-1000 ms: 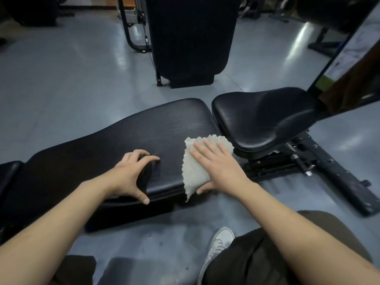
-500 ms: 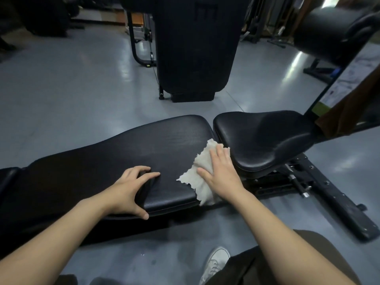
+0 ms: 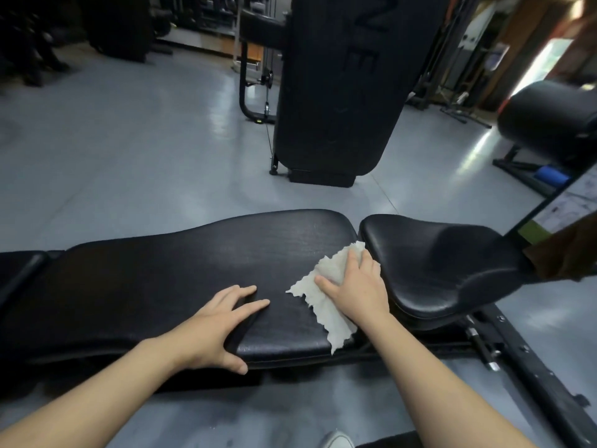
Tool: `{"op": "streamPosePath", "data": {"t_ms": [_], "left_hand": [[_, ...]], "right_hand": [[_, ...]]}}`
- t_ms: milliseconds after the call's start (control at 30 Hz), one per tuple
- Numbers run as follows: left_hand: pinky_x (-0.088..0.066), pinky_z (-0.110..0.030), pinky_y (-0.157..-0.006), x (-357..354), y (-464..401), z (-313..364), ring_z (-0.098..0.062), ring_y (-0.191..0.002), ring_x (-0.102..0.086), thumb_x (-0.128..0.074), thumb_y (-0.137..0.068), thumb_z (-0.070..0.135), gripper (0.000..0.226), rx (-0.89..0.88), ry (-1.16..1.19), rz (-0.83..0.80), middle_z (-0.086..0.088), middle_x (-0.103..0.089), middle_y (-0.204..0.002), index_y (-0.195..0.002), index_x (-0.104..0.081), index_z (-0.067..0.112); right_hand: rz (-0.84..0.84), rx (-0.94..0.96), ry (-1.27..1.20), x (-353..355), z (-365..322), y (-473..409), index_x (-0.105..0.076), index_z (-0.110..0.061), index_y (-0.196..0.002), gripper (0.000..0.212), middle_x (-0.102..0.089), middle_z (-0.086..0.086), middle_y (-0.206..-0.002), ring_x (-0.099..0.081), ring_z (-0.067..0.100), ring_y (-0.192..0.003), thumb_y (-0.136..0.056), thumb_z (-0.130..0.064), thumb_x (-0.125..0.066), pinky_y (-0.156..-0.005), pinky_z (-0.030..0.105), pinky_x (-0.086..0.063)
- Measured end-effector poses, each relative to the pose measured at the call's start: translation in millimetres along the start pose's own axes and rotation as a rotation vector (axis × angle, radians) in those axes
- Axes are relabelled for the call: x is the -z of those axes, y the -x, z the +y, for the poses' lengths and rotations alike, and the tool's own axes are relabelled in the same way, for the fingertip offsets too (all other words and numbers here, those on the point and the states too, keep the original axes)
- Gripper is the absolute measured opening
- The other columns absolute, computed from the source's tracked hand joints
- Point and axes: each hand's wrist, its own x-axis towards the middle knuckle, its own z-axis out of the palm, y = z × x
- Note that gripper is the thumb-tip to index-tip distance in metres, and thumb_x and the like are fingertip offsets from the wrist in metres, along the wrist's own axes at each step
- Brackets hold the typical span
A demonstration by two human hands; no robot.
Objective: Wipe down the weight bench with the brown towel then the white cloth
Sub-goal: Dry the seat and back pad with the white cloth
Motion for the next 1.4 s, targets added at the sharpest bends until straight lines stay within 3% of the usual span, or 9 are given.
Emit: {"op": "streamPosePath", "data": {"t_ms": [267, 400, 567, 633, 767, 933, 1167, 1333, 1400], "left_hand": [[0.018, -0.027, -0.117, -7, 6, 1, -0.015, -0.147, 0.034, -0.064, -0.082, 0.068, 0.108, -0.054, -0.167, -0.031, 0.013, 0.033, -0.16, -0.153, 0.015, 0.049], [0.018, -0.029, -0.119, -6, 5, 1, -0.011, -0.144, 0.039, -0.064, -0.08, 0.069, 0.111, -0.061, -0.141, -0.027, 0.017, 0.038, -0.157, -0.151, 0.02, 0.052], [0.022, -0.025, -0.112, 7, 4, 3, -0.008, -0.141, 0.041, -0.063, -0.083, 0.067, 0.108, -0.051, -0.112, -0.077, 0.02, 0.039, -0.155, -0.148, 0.022, 0.055], [0.015, -0.026, -0.115, 8, 3, -1, -0.01, -0.148, 0.027, -0.058, -0.083, 0.068, 0.099, -0.068, -0.142, -0.021, 0.017, 0.027, -0.162, -0.151, 0.014, 0.056], [-0.045, -0.025, -0.103, -9, 1, -12, -0.018, -0.137, -0.05, -0.061, -0.073, 0.067, 0.091, -0.11, -0.258, 0.072, 0.003, -0.043, -0.156, -0.155, -0.031, 0.039], [-0.047, -0.029, -0.103, -21, -1, -18, -0.022, -0.138, -0.049, -0.067, -0.075, 0.055, 0.091, -0.185, -0.33, 0.182, 0.0, -0.043, -0.156, -0.155, -0.03, 0.037], [-0.05, -0.032, -0.101, -23, -3, -10, -0.024, -0.13, -0.057, -0.04, -0.086, 0.048, 0.065, -0.128, -0.356, 0.184, -0.002, -0.051, -0.15, -0.15, -0.037, 0.038], [-0.051, -0.032, -0.102, -25, -4, -10, -0.024, -0.128, -0.059, -0.033, -0.094, 0.053, 0.053, -0.098, -0.342, 0.157, 0.001, -0.053, -0.148, -0.145, -0.043, 0.043], [-0.051, -0.032, -0.101, -26, -4, -12, -0.022, -0.127, -0.06, -0.022, -0.103, 0.048, 0.045, -0.082, -0.339, 0.195, 0.004, -0.055, -0.146, -0.143, -0.043, 0.047]], "right_hand": [[0.062, 0.044, 0.239, -13, -28, -61, -0.024, 0.002, -0.154, 0.09, -0.027, 0.027, -0.156, -0.021, 0.038, -0.144, -0.096, -0.067, -0.019, -0.122, 0.047, -0.011], [0.027, 0.13, 0.276, -16, -45, -115, -0.031, -0.002, -0.152, 0.085, -0.03, 0.024, -0.155, -0.023, 0.037, -0.144, -0.096, -0.066, -0.024, -0.122, 0.047, -0.01], [-0.054, 0.08, 0.28, -13, -58, -166, -0.035, -0.015, -0.149, 0.084, -0.04, 0.012, -0.15, -0.032, 0.033, -0.14, -0.091, -0.074, -0.021, -0.114, 0.049, -0.025], [-0.1, 0.083, 0.267, -11, -59, -180, -0.042, -0.019, -0.142, 0.079, -0.045, 0.009, -0.145, -0.037, 0.032, -0.135, -0.09, -0.075, -0.021, -0.107, 0.049, -0.032], [-0.15, 0.084, 0.261, -10, -62, -200, -0.05, -0.022, -0.131, 0.074, -0.052, 0.006, -0.135, -0.044, 0.033, -0.127, -0.09, -0.077, -0.022, -0.096, 0.047, -0.038], [-0.134, 0.09, 0.313, -14, -72, -204, -0.053, -0.02, -0.126, 0.067, -0.055, 0.009, -0.128, -0.047, 0.033, -0.121, -0.094, -0.068, -0.018, -0.089, 0.045, -0.035], [-0.149, 0.235, 0.413, -35, -129, -194, -0.054, -0.019, -0.124, 0.067, -0.056, 0.01, -0.129, -0.047, 0.031, -0.123, -0.096, -0.064, -0.014, -0.101, 0.047, -0.032], [-0.12, 0.426, 0.5, -59, -176, -191, -0.06, -0.017, -0.12, 0.073, -0.064, 0.006, -0.122, -0.046, 0.027, -0.128, -0.097, -0.063, -0.008, -0.119, 0.056, -0.002], [-0.13, 0.484, 0.485, -66, -194, -189, -0.059, -0.019, -0.11, 0.068, -0.066, 0.005, -0.119, -0.051, 0.027, -0.121, -0.097, -0.064, -0.01, -0.117, 0.051, -0.013]]}}
